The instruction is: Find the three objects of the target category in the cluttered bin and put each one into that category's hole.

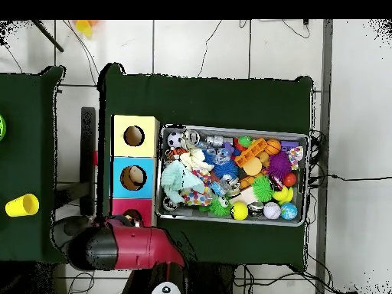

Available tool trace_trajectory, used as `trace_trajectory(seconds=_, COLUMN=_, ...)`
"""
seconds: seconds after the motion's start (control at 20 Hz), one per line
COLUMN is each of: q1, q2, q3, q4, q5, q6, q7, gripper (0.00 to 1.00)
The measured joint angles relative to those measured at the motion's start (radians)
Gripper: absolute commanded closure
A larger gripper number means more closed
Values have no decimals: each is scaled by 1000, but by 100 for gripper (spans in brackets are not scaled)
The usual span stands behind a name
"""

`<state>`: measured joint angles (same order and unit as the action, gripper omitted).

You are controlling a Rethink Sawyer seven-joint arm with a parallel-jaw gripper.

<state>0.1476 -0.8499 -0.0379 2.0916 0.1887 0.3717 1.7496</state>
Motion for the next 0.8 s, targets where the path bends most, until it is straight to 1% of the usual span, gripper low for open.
trace_trajectory(seconds=0.25, q1=1, q2=-8, q3=-10, q4=0, q5=3, q6=0, q7=0, gripper=0)
trace_trajectory(seconds=0.5, q1=-10, q2=-37, q3=-17, q4=-3, q5=8, q6=21, q7=0, gripper=0)
trace_trajectory(seconds=0.65, q1=-26, q2=-60, q3=-17, q4=-9, q5=12, q6=59, q7=0, gripper=0)
trace_trajectory(seconds=0.8, q1=-62, q2=-84, q3=-17, q4=-19, q5=16, q6=109, q7=0, gripper=0)
